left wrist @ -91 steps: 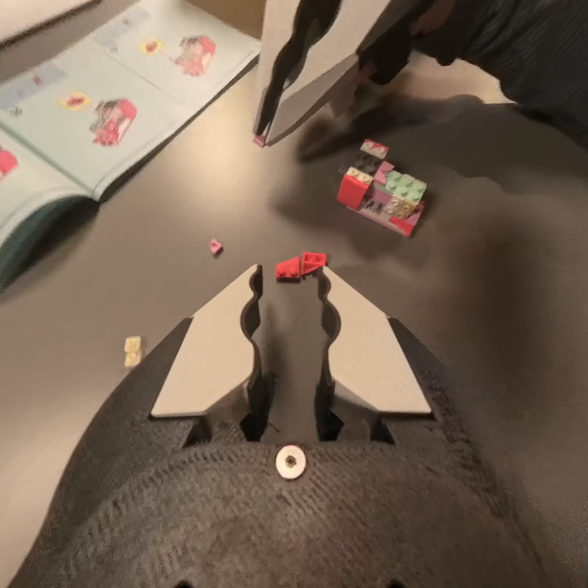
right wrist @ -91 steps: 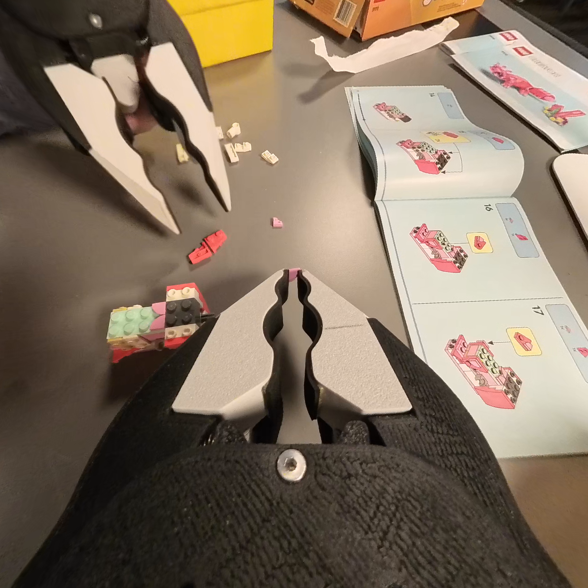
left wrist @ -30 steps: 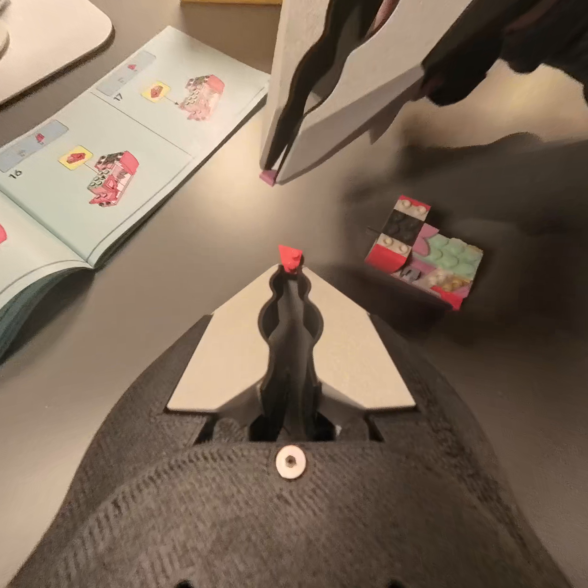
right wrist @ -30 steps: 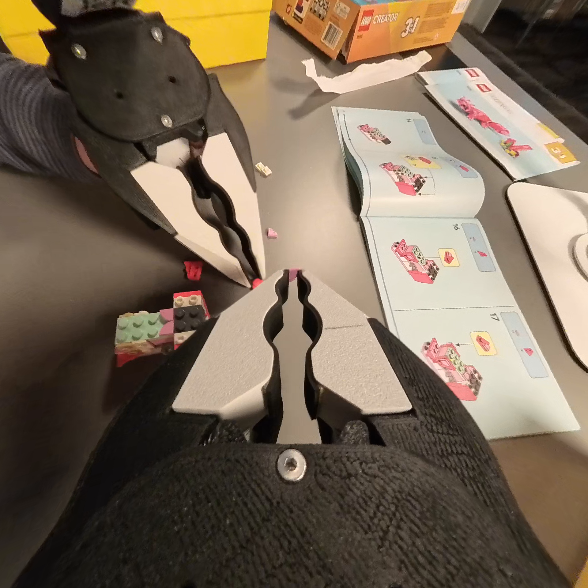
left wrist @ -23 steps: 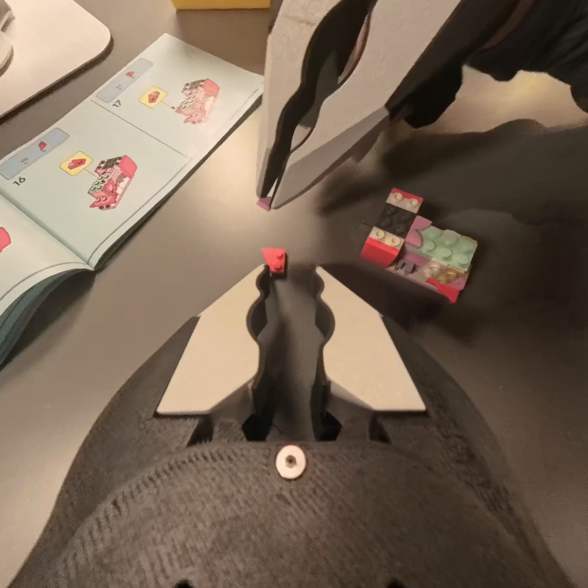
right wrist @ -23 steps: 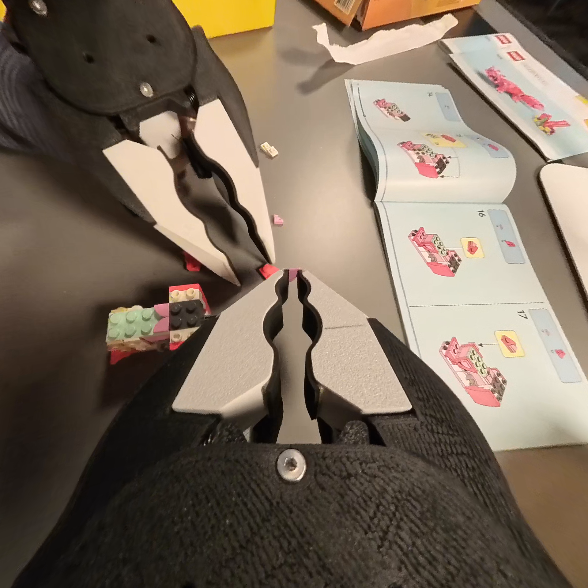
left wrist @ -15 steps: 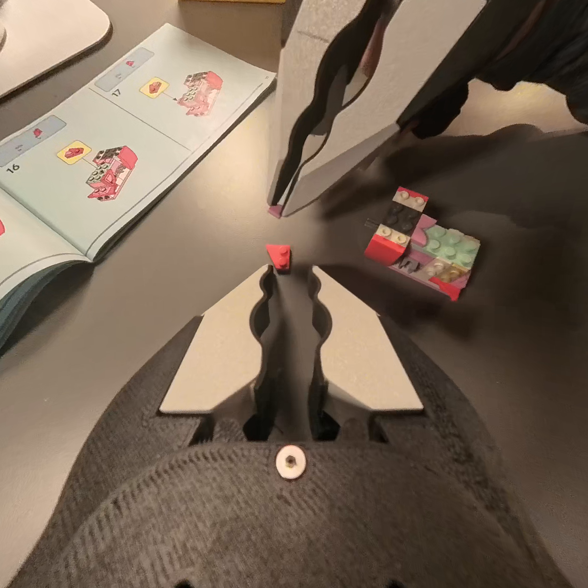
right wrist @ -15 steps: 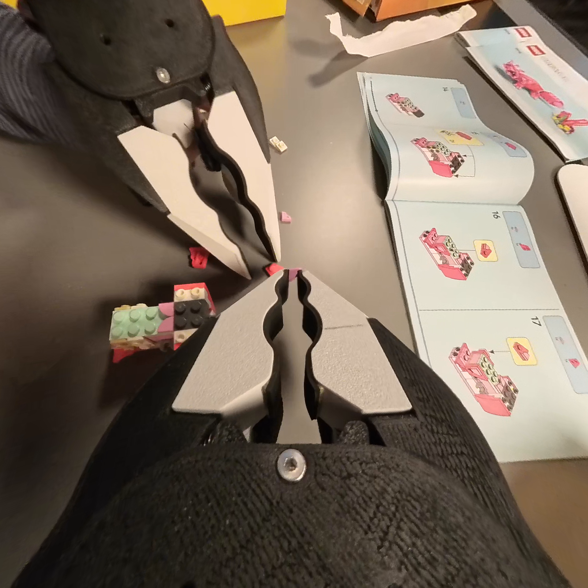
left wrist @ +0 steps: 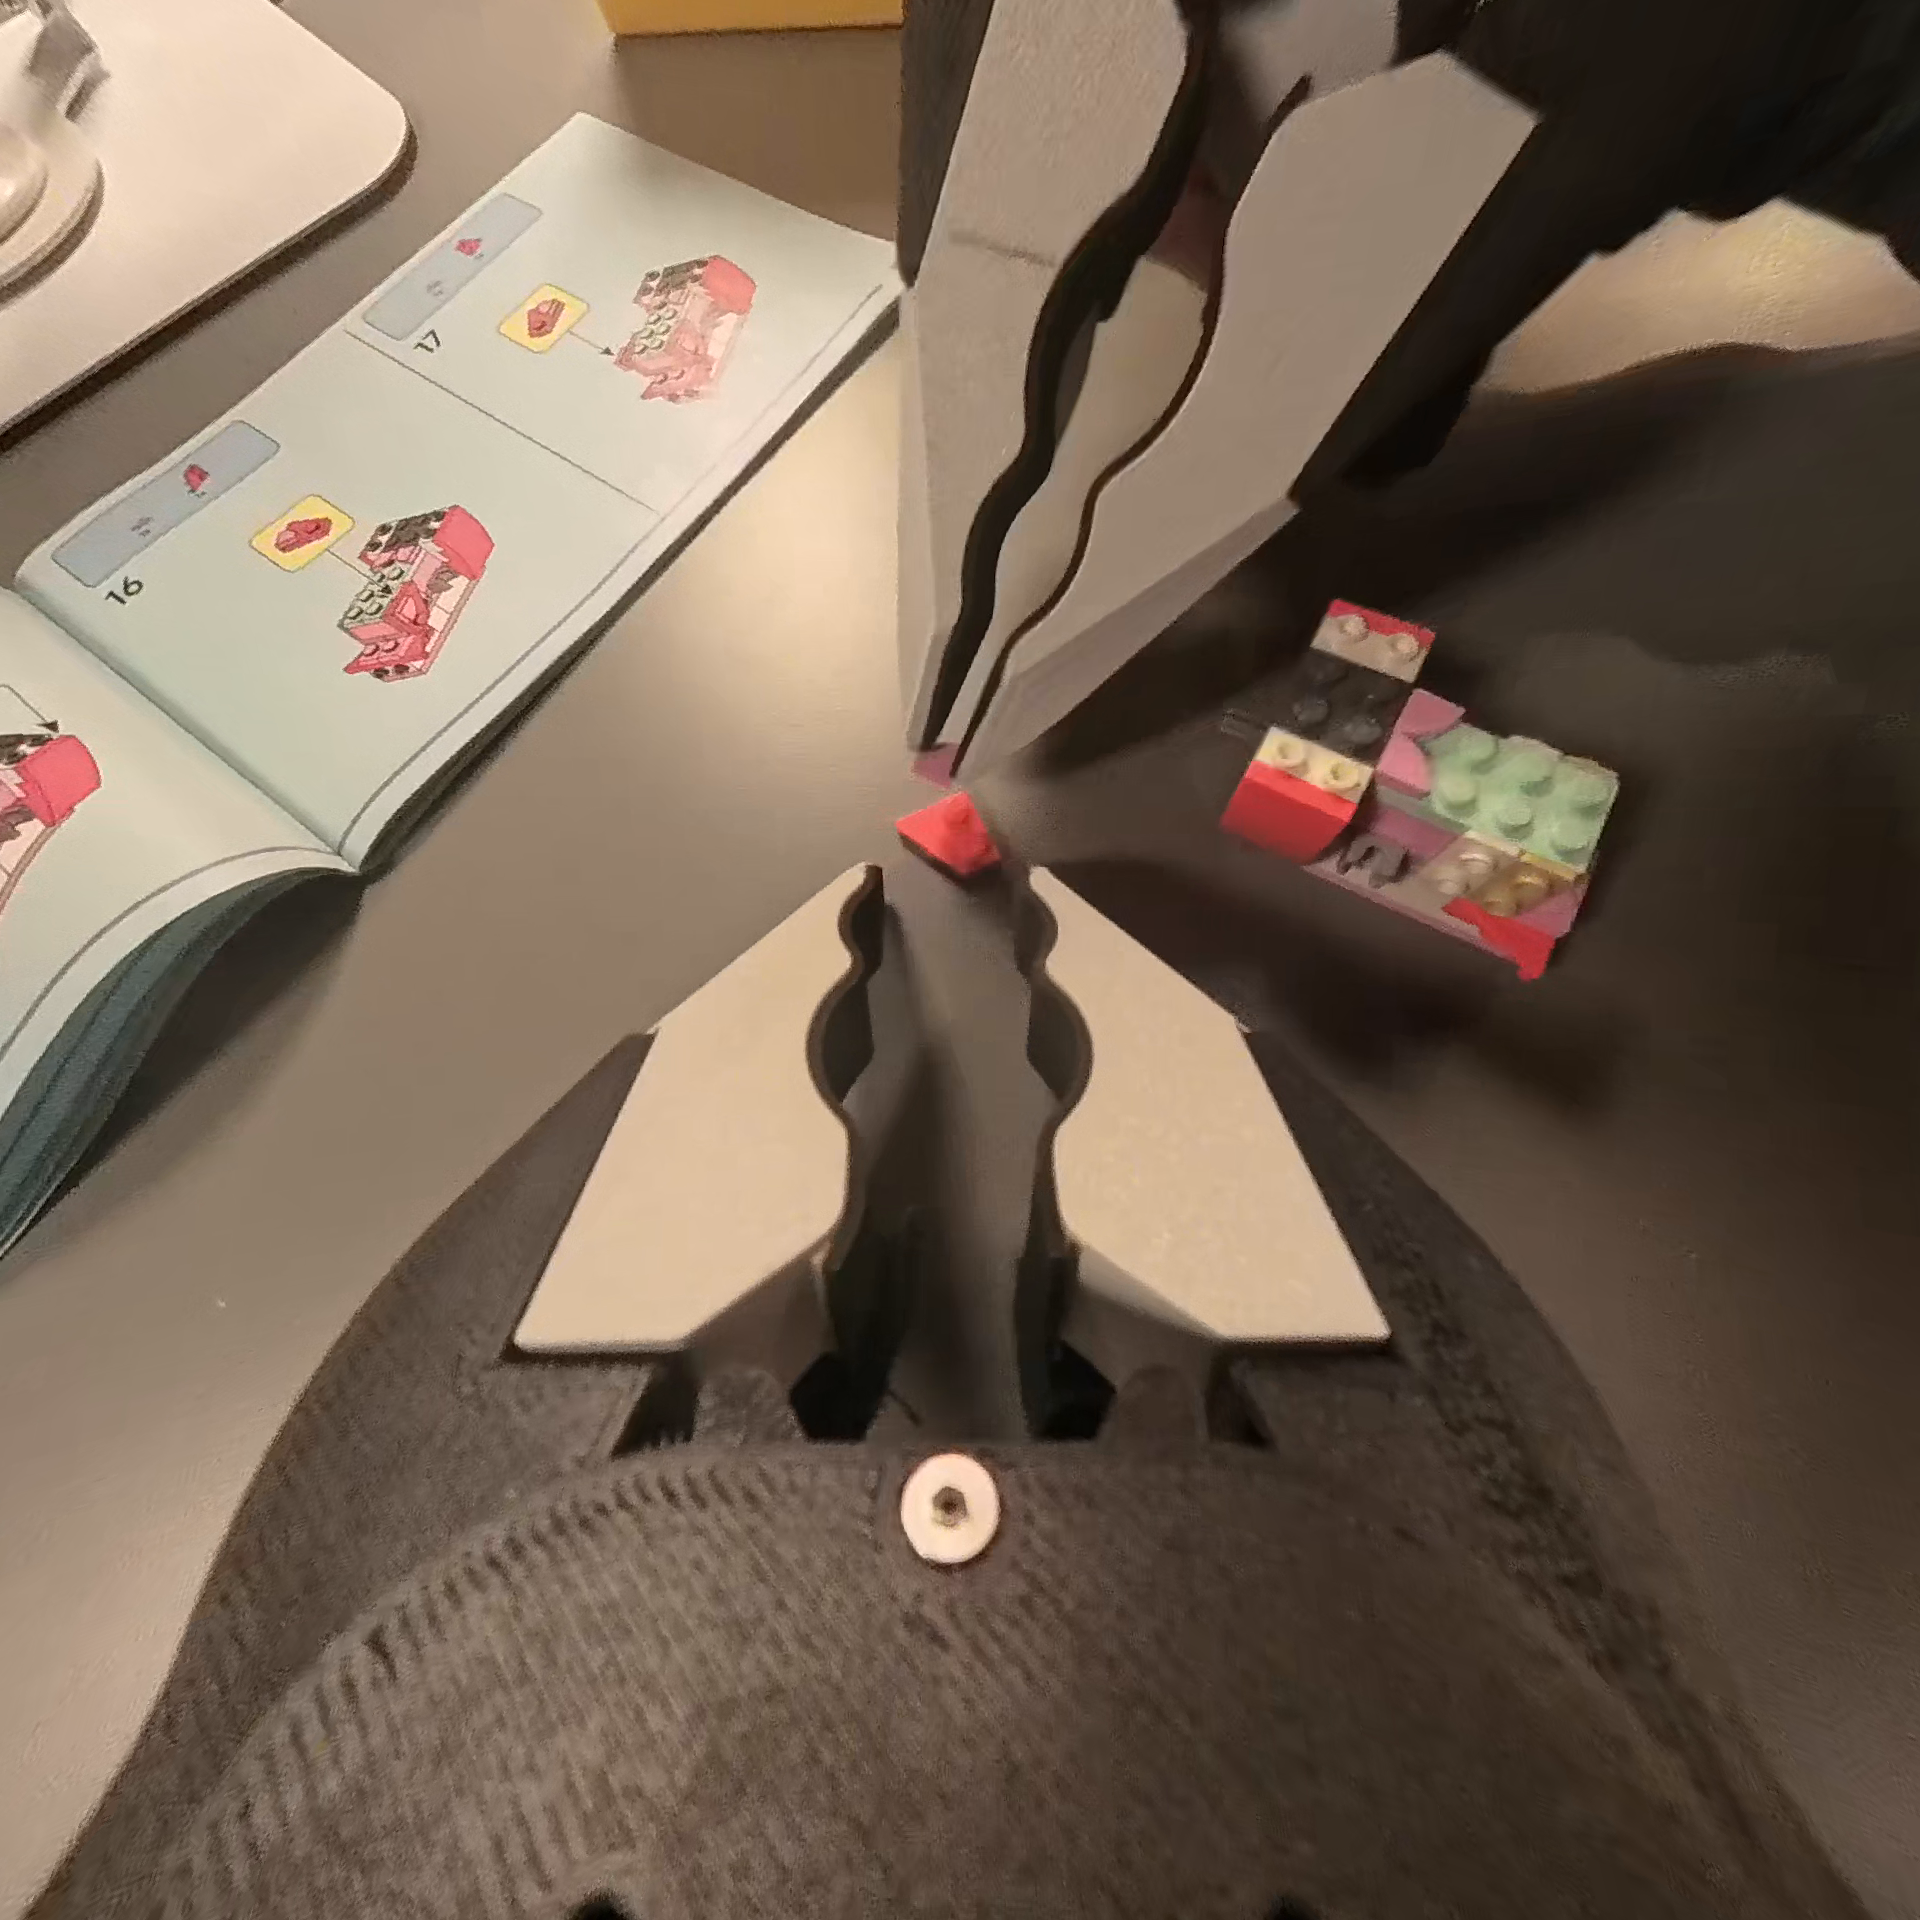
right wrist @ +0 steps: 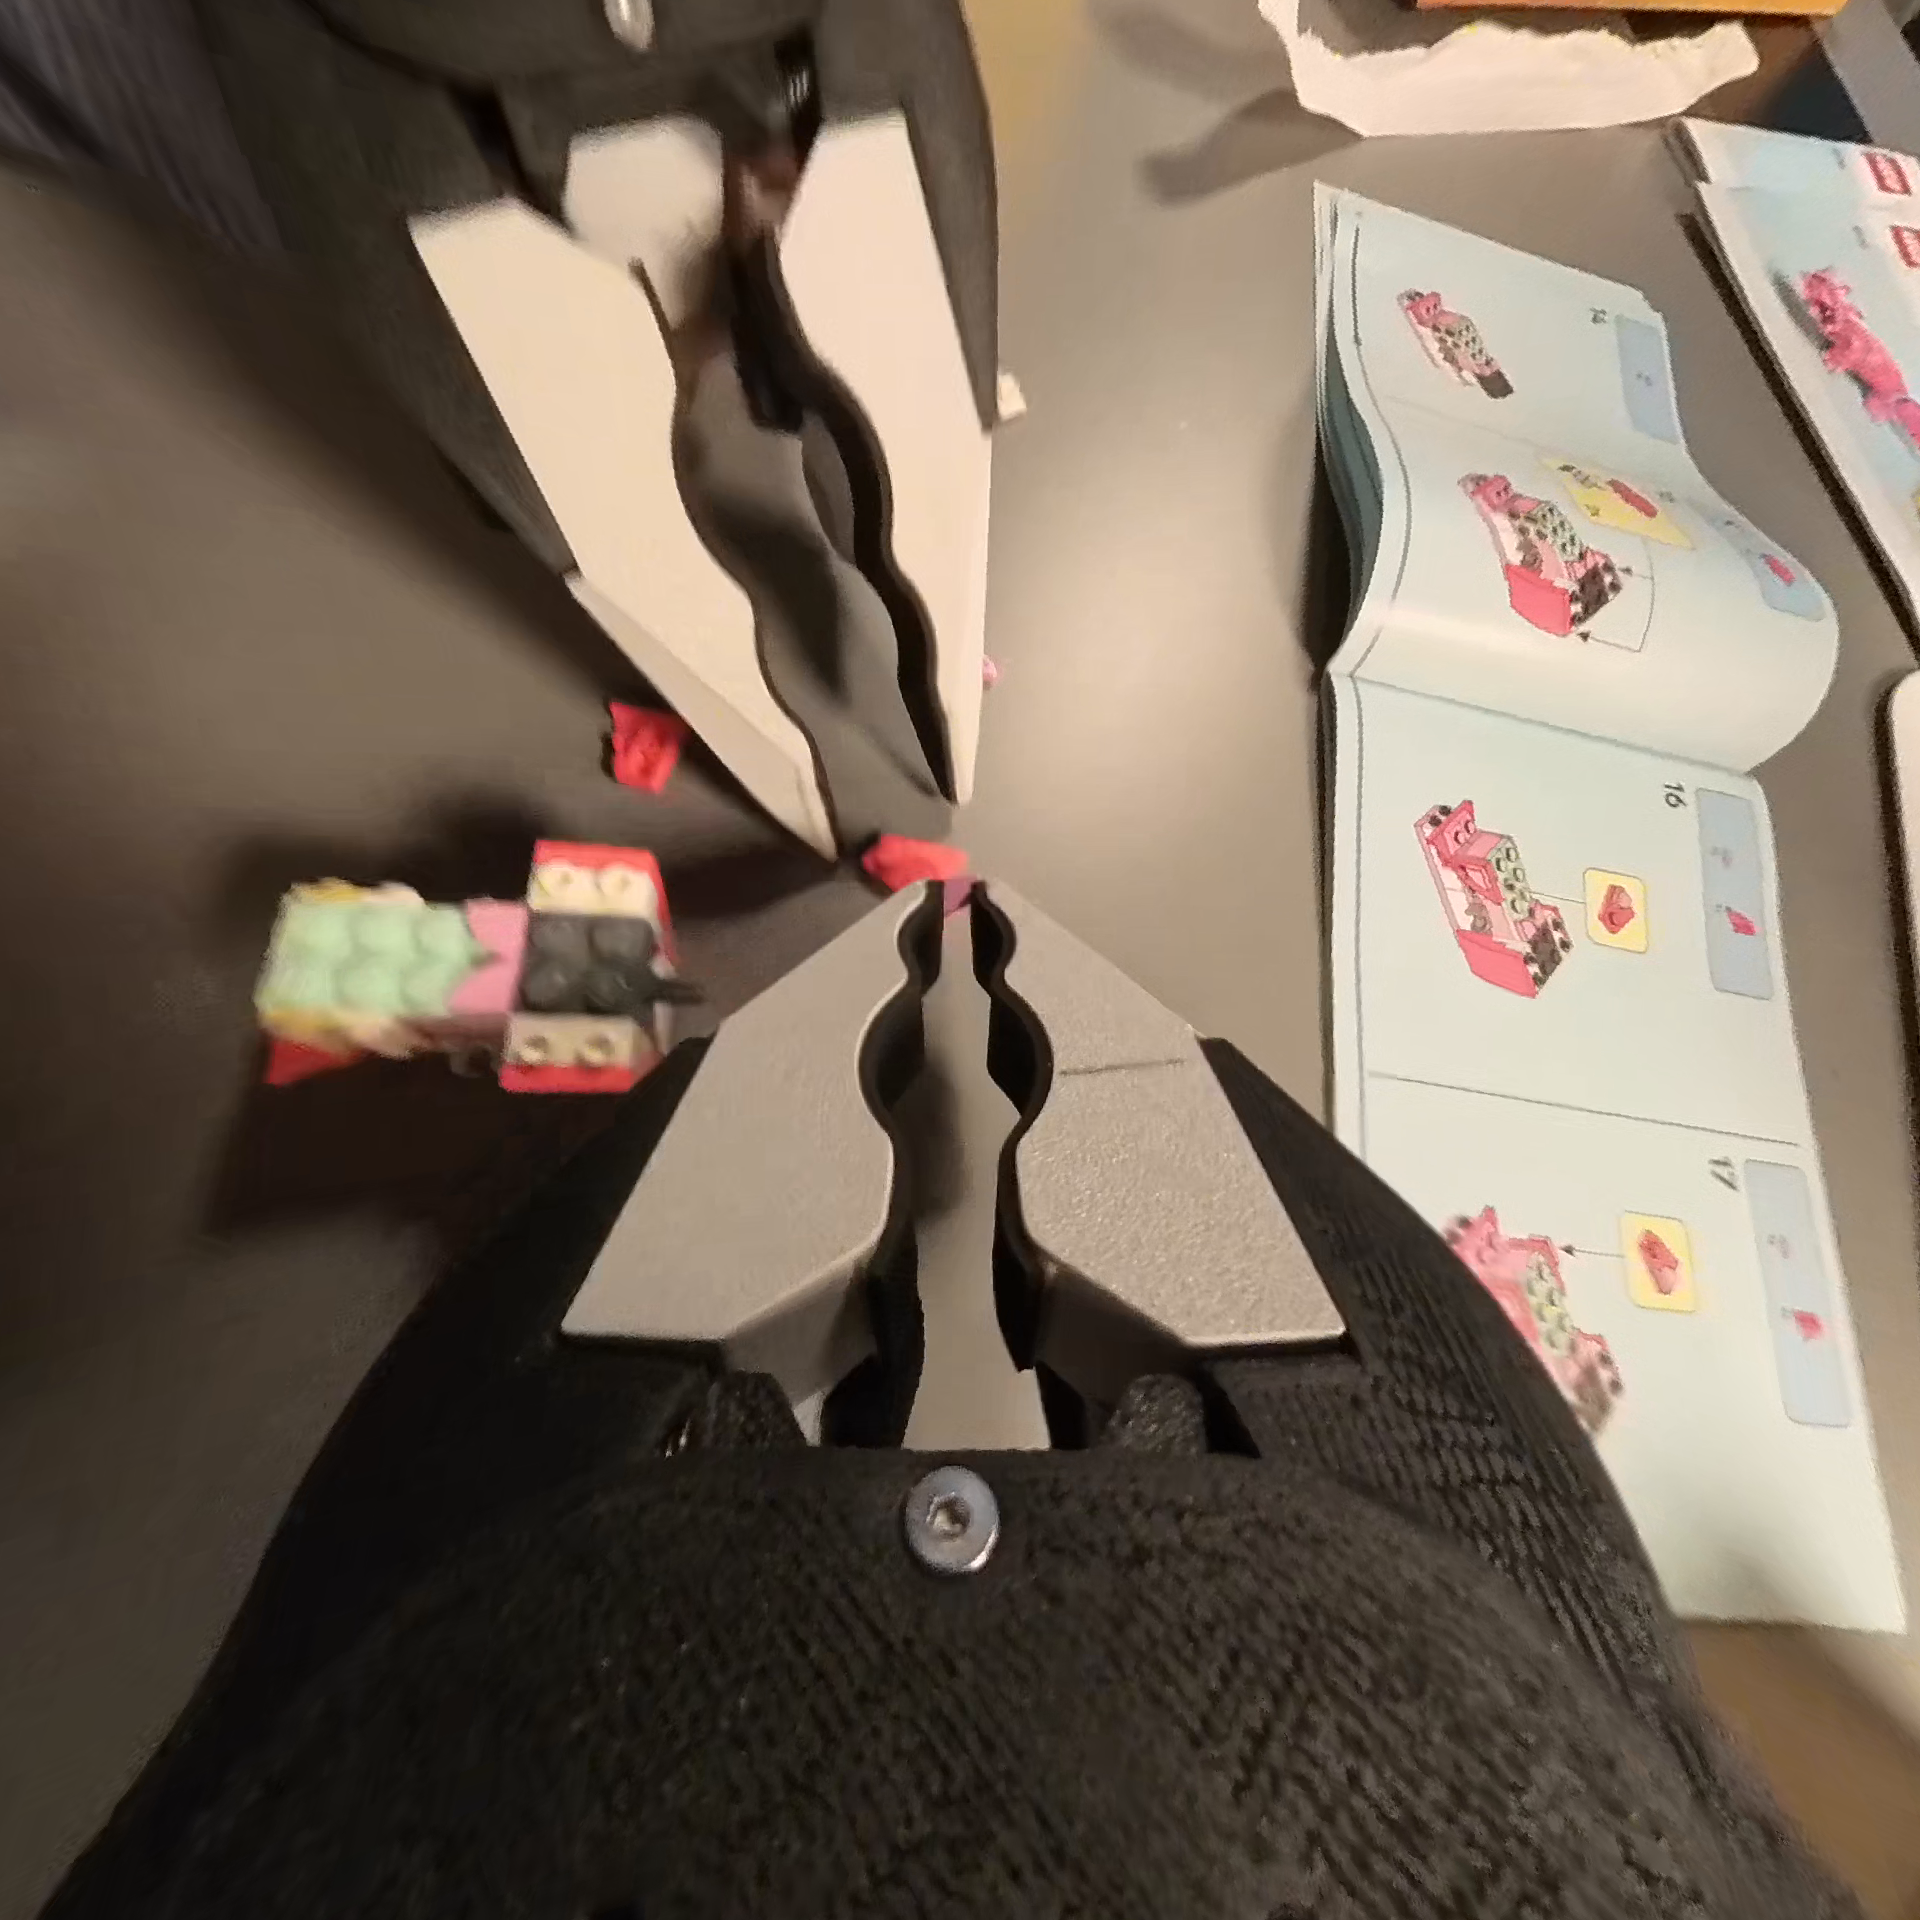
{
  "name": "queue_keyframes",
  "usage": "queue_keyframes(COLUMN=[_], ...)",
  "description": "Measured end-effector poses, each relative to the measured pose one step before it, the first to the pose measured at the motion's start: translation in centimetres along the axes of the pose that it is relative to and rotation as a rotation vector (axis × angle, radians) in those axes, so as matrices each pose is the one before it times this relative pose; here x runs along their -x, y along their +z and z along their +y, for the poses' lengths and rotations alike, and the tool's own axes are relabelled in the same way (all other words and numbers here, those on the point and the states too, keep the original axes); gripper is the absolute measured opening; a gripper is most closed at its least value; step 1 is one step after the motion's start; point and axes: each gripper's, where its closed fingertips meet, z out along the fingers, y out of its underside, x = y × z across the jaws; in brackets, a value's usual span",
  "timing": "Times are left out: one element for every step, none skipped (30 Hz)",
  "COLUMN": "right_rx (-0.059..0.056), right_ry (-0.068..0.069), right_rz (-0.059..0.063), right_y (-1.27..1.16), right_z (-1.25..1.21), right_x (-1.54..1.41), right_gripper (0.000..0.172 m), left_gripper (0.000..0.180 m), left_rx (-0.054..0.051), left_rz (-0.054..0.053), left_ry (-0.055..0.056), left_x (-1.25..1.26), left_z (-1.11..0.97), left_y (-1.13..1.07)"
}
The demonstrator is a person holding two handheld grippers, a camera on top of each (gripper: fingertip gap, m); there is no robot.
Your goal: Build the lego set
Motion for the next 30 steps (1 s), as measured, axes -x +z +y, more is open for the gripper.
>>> queue_keyframes(right_rx=[0.0166,0.0053,-0.0191,-0.0341,-0.0233,-0.0156,-0.0027,0.0039,0.0035,0.0032,0.0103,0.0037,0.0005,-0.0015,-0.0032,-0.0047,-0.0049,-0.0038,-0.0026,-0.0015,-0.0015,-0.0006,0.0003,-0.0002,-0.0004,-0.0006,-0.0010,-0.0016,-0.0020,-0.0023], right_ry=[-0.0242,-0.0055,0.0084,0.0076,-0.0030,-0.0083,-0.0068,-0.0055,-0.0034,-0.0034,-0.0059,-0.0056,-0.0024,-0.0001,0.0006,0.0013,0.0020,0.0027,0.0028,0.0023,0.0006,0.0007,0.0014,0.0012,0.0017,0.0022,0.0031,0.0033,0.0029,0.0021], right_rz=[0.0087,0.0025,-0.0024,-0.0010,0.0079,0.0020,-0.0005,0.0003,-0.0008,-0.0018,0.0023,0.0030,0.0034,0.0029,0.0035,0.0039,0.0032,0.0021,0.0013,0.0013,0.0023,0.0030,0.0020,0.0010,0.0005,0.0005,0.0012,0.0007,-0.0002,-0.0007], right_y=[0.014,0.004,-0.060,-0.213,-0.251,-0.172,-0.044,0.034,0.101,0.137,0.090,0.069,0.033,0.004,-0.037,-0.042,-0.049,-0.042,-0.035,-0.014,-0.017,-0.004,-0.002,0.008,0.001,0.002,-0.010,-0.006,-0.020,-0.022], right_z=[0.679,0.545,0.167,-0.218,-0.309,-0.261,-0.090,0.035,0.069,0.078,0.123,0.034,-0.019,-0.020,-0.039,-0.056,-0.054,-0.045,-0.029,-0.011,-0.027,-0.004,0.004,0.000,0.002,-0.005,-0.011,-0.020,-0.015,-0.031], right_x=[-0.218,-0.105,0.003,0.015,-0.083,0.028,0.035,0.048,0.084,0.100,0.022,-0.005,-0.026,-0.029,-0.045,-0.064,-0.046,-0.042,-0.021,-0.016,-0.026,-0.034,-0.018,-0.026,-0.013,-0.033,-0.046,-0.038,-0.023,-0.014], right_gripper=[0.003,0.003,0.003,0.003,0.003,0.003,0.003,0.003,0.003,0.003,0.003,0.003,0.003,0.003,0.003,0.003,0.003,0.003,0.003,0.003,0.003,0.003,0.003,0.003,0.003,0.003,0.003,0.003,0.003,0.003], left_gripper=[0.024,0.024,0.024,0.024,0.023,0.023,0.023,0.023,0.024,0.024,0.024,0.024,0.024,0.024,0.022,0.020,0.015,0.010,0.009,0.008,0.008,0.008,0.008,0.008,0.009,0.013,0.017,0.018,0.018,0.019], left_rx=[0.0001,0.0002,0.0002,0.0002,0.0001,0.0003,0.0004,0.0001,0.0000,-0.0004,0.0001,0.0002,-0.0003,0.0007,0.0011,0.0002,0.0005,0.0011,0.0007,-0.0001,-0.0001,-0.0001,-0.0001,-0.0006,-0.0018,-0.0014,0.0007,0.0006,0.0012,0.0010], left_rz=[0.0003,0.0008,-0.0001,0.0008,-0.0002,0.0015,0.0049,0.0078,0.0079,0.0106,0.0063,0.0036,0.0009,0.0008,-0.0009,0.0031,0.0014,0.0012,0.0017,-0.0008,0.0002,0.0007,0.0005,-0.0019,-0.0080,-0.0142,-0.0058,0.0059,0.0105,0.0104], left_ry=[0.0000,0.0001,0.0005,0.0004,-0.0007,-0.0023,-0.0036,-0.0044,-0.0028,0.0021,0.0026,0.0026,0.0020,-0.0036,-0.0074,-0.0043,-0.0009,0.0026,0.0046,0.0024,0.0008,-0.0003,-0.0007,-0.0004,-0.0010,-0.0037,-0.0066,-0.0088,-0.0120,-0.0129], left_x=[0.003,-0.025,-0.018,-0.054,-0.039,-0.061,-0.106,-0.158,-0.177,-0.231,-0.173,-0.113,-0.035,0.019,0.073,0.004,-0.012,-0.027,-0.063,-0.014,-0.011,0.003,-0.012,0.038,0.093,0.217,0.132,0.024,-0.007,0.004], left_z=[-0.003,-0.007,-0.012,-0.026,-0.032,-0.029,-0.029,-0.063,-0.066,-0.067,-0.064,-0.042,-0.028,0.009,0.016,0.008,0.015,0.013,0.007,-0.002,-0.001,-0.001,-0.001,0.001,-0.021,-0.017,0.002,-0.002,0.002,0.015], left_y=[0.005,0.008,0.013,0.027,0.034,0.034,0.051,0.056,0.071,0.082,0.068,0.060,0.027,0.015,-0.002,-0.003,0.004,0.008,0.010,-0.001,0.000,0.001,0.000,-0.006,-0.023,-0.007,0.012,0.018,0.033,0.011])
